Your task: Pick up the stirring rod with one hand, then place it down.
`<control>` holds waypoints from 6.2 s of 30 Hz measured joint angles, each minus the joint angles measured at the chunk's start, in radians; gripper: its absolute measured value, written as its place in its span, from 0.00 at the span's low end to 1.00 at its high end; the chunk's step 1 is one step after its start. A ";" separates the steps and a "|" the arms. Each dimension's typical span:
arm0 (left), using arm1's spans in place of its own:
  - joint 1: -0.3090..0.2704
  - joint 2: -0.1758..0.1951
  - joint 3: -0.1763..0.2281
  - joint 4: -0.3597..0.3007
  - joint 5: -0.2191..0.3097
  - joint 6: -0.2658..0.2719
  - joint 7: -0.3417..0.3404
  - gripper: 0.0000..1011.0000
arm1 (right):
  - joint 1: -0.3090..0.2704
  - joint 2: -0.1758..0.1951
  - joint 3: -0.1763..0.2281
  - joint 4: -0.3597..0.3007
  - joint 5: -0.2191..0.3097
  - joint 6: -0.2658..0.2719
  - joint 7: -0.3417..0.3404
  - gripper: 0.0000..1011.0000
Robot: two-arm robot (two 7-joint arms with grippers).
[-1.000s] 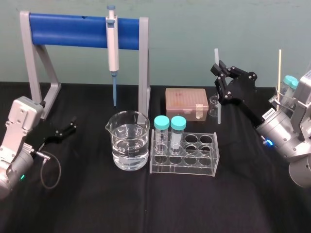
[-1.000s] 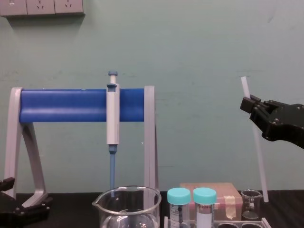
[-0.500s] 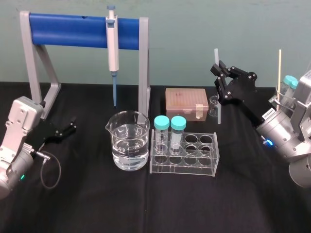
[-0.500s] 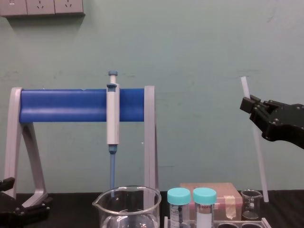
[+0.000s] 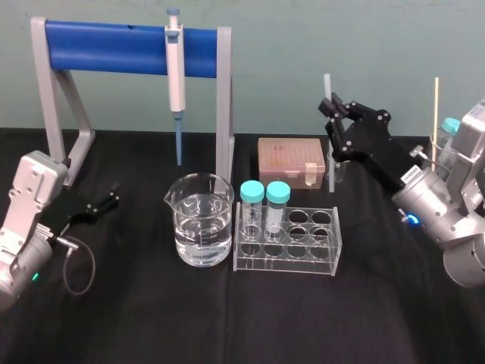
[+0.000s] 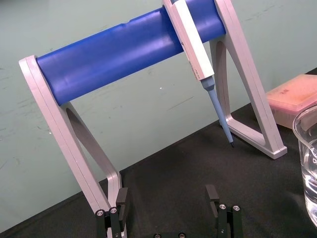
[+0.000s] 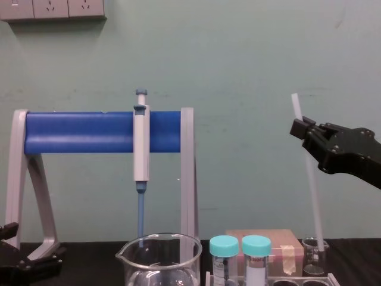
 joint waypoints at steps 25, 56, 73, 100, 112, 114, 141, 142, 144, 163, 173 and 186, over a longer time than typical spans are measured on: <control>0.000 0.000 0.000 0.000 0.000 0.000 0.000 0.99 | -0.050 0.000 -0.037 -0.062 0.052 0.058 0.019 0.07; 0.000 0.000 0.000 0.000 0.000 0.000 0.000 0.99 | -0.094 0.021 0.006 -0.082 0.021 0.036 -0.031 0.07; 0.000 0.000 0.000 0.000 0.000 0.000 0.000 0.99 | -0.069 0.011 0.007 -0.028 0.045 0.024 0.013 0.07; 0.000 0.000 0.000 0.000 0.000 0.000 0.000 0.99 | -0.028 -0.011 -0.018 0.058 0.077 0.043 0.053 0.07; 0.000 0.000 0.000 0.000 0.000 0.000 0.000 0.99 | -0.016 -0.015 -0.032 0.107 0.090 0.074 0.063 0.07; 0.000 0.000 0.000 0.000 0.000 0.000 0.000 0.99 | -0.015 -0.015 -0.034 0.114 0.090 0.076 0.063 0.07; 0.000 0.000 0.000 0.000 0.000 0.000 0.000 0.99 | -0.001 -0.016 -0.046 0.151 0.080 0.105 0.059 0.07; 0.000 0.000 0.000 0.000 0.000 0.000 0.000 0.99 | -0.001 -0.016 -0.046 0.151 0.080 0.105 0.059 0.07; 0.000 0.000 0.000 0.000 0.000 0.000 0.000 0.99 | -0.001 -0.016 -0.046 0.151 0.080 0.105 0.059 0.07; 0.000 0.000 0.000 0.000 0.000 0.000 0.000 0.99 | -0.003 -0.016 -0.045 0.149 0.080 0.100 0.059 0.12; 0.000 0.000 0.000 0.000 0.000 0.000 0.000 0.99 | -0.003 -0.016 -0.044 0.149 0.080 0.099 0.059 0.39; 0.000 0.000 0.000 0.000 0.000 0.000 0.000 0.99 | -0.003 -0.016 -0.045 0.149 0.080 0.099 0.059 0.80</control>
